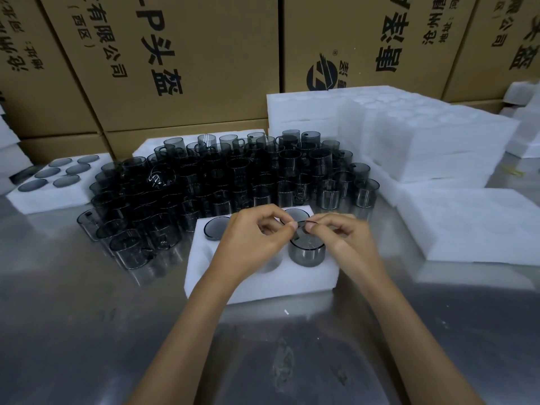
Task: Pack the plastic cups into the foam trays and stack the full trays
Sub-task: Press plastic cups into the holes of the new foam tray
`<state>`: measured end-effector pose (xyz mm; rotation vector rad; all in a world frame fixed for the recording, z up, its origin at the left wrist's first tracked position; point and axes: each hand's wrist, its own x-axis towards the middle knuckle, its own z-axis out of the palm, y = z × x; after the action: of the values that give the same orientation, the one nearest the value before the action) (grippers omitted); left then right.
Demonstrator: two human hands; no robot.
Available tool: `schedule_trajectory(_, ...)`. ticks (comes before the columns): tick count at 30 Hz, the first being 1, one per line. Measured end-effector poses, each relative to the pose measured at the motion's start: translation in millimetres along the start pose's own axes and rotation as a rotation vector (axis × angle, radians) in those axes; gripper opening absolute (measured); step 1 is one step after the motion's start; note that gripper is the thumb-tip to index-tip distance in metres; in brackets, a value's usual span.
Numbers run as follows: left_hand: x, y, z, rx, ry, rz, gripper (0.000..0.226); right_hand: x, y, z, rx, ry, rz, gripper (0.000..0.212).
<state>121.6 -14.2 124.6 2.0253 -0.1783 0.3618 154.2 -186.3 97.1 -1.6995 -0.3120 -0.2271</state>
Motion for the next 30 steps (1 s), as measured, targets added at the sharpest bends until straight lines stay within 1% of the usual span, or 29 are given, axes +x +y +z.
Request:
schedule_trajectory(3, 1, 0, -2, -0.005, -0.012, -0.008, 0.005, -1, -1, 1, 0.005, 0.002, -0.012, 0.018)
schedule_trajectory(6, 0, -3, -2, 0.053, -0.043, 0.013, 0.008, 0, 3, 2, -0.029, 0.033, -0.009, 0.008)
schedule_trajectory(8, 0, -6, 0, 0.148, -0.053, 0.038, 0.009, 0, 8, 2, -0.084, 0.015, 0.036, 0.017)
schedule_trajectory(10, 1, -9, 1, 0.257, -0.05, 0.072, 0.008, 0, 12, 3, -0.049, -0.019, 0.111, 0.026)
schedule_trajectory(12, 2, -12, 2, 0.364, -0.055, 0.08, 0.018, 0, 14, 3, -0.004, -0.053, 0.163, 0.031)
schedule_trajectory(15, 2, -14, 2, 0.448, -0.046, 0.047, 0.033, 0, 17, 3, 0.056, -0.072, 0.195, 0.031)
schedule_trajectory(19, 3, -15, 2, 0.451, -0.061, 0.022, 0.04, 2, 21, 4, 0.103, -0.066, 0.196, 0.031)
schedule_trajectory(22, 4, -16, 1, 0.391, -0.08, 0.006, 0.036, 4, 25, 4, 0.173, -0.055, 0.256, 0.033)
schedule_trajectory(24, 5, -15, -2, 0.277, -0.036, -0.013, 0.024, 5, 27, 1, 0.279, -0.031, 0.353, 0.035)
schedule_trajectory(25, 7, -15, -6, 0.229, 0.019, -0.014, 0.02, 8, 29, -1, 0.333, -0.003, 0.4, 0.034)
schedule_trajectory(26, 11, -16, -12, 0.231, 0.098, -0.004, 0.02, 11, 31, -3, 0.384, 0.038, 0.43, 0.03)
schedule_trajectory(28, 23, -22, -28, 0.355, 0.253, -0.003, 0.024, 17, 35, -7, 0.448, 0.152, 0.445, 0.016)
schedule_trajectory(29, 31, -25, -38, 0.443, 0.293, -0.035, 0.026, 20, 37, -7, 0.451, 0.196, 0.448, 0.009)
schedule_trajectory(30, 40, -29, -46, 0.53, 0.299, -0.088, 0.028, 22, 39, -7, 0.439, 0.219, 0.45, 0.006)
